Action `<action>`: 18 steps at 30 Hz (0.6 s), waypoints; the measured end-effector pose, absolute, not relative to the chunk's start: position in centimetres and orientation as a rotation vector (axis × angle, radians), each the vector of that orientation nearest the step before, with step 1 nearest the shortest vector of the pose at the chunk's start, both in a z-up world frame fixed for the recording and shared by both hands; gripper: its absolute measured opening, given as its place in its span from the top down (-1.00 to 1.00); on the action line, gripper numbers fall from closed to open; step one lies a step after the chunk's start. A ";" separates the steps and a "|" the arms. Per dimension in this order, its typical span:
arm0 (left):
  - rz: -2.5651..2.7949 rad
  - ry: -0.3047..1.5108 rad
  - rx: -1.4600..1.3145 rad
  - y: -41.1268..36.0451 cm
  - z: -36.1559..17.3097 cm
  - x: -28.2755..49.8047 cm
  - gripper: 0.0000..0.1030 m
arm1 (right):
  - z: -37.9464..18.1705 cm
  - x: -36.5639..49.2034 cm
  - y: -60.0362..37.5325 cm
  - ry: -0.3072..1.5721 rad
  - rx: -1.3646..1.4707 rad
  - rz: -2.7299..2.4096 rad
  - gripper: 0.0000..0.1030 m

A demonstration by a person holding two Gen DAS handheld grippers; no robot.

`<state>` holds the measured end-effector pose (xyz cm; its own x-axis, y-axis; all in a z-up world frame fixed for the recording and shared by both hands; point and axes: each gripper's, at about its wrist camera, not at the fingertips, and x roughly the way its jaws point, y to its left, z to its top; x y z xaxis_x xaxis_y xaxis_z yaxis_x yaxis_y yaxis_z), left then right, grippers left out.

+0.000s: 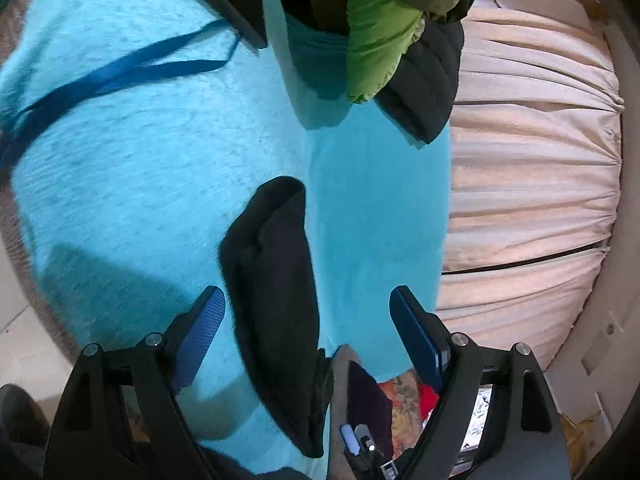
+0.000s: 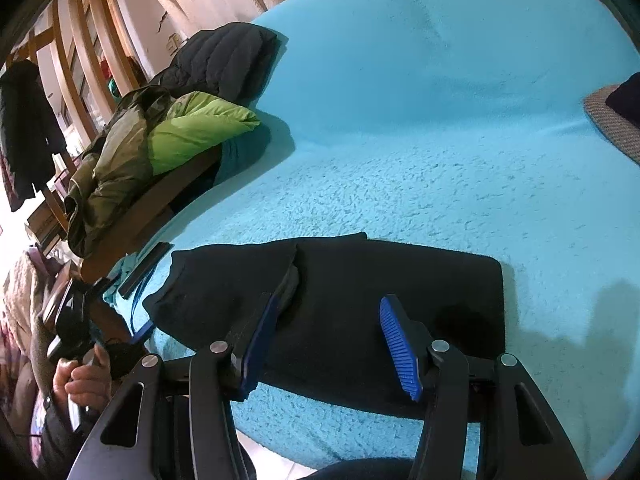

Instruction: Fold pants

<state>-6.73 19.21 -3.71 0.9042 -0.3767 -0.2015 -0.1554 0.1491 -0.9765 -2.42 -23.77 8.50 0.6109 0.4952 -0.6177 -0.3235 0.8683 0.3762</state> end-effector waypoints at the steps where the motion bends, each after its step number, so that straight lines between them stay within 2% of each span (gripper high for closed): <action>1: -0.162 0.451 -1.426 19.4 -3.6 -6.4 -0.64 | 8.5 -2.4 -23.8 0.783 0.238 0.478 -0.09; 7: -0.155 0.452 -1.426 19.5 -3.3 -5.4 -0.67 | 8.4 -2.4 -23.7 0.785 0.239 0.474 -0.09; 10: -0.151 0.434 -1.406 19.2 -3.4 -6.3 -0.61 | 8.3 -2.4 -23.8 0.788 0.249 0.476 -0.09; 13: -0.093 0.451 -1.430 19.2 -4.2 -7.3 -0.06 | 8.2 -2.3 -23.9 0.790 0.257 0.477 -0.09; 15: -0.051 0.472 -1.431 19.4 -4.7 -7.4 0.44 | 8.2 -2.3 -23.8 0.791 0.257 0.479 -0.09; 17: -0.020 0.496 -1.429 19.4 -5.2 -7.3 0.75 | 8.2 -2.2 -23.8 0.792 0.256 0.479 -0.09; 18: -0.012 0.503 -1.420 19.4 -5.3 -7.3 0.76 | 8.1 -2.2 -23.8 0.792 0.258 0.480 -0.09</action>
